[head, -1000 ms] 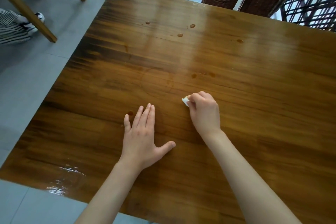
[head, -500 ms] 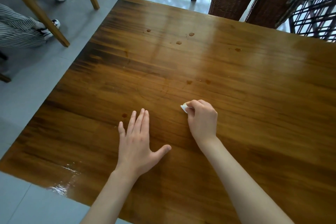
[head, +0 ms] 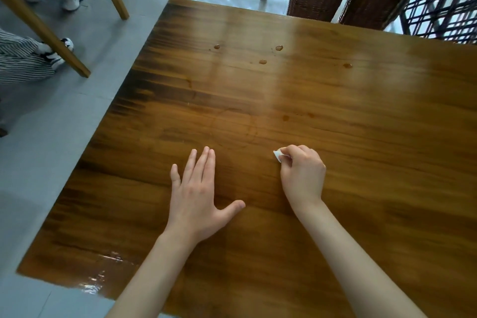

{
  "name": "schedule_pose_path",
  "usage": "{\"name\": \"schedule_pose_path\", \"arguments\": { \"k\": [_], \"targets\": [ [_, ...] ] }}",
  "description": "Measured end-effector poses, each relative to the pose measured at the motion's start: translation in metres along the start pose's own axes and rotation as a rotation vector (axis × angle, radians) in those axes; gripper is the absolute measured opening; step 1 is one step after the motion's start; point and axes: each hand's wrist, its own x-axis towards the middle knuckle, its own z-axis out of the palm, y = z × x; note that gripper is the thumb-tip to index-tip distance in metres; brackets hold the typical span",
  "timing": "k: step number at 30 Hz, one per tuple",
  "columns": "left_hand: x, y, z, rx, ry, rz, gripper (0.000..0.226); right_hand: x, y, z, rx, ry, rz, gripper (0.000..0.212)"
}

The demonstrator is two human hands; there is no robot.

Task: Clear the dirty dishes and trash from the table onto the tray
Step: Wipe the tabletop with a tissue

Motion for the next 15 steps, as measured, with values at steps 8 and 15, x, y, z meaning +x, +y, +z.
{"name": "schedule_pose_path", "arguments": {
  "k": [8,15],
  "targets": [
    [0.011,-0.057,-0.026,0.026,-0.007,0.09,0.112,-0.036,-0.08,0.033,0.04,-0.053,-0.035,0.004],
    [0.003,-0.089,-0.029,-0.002,-0.071,0.14,0.116,-0.043,-0.102,0.039,0.061,-0.098,0.023,0.006]
  ]
}}
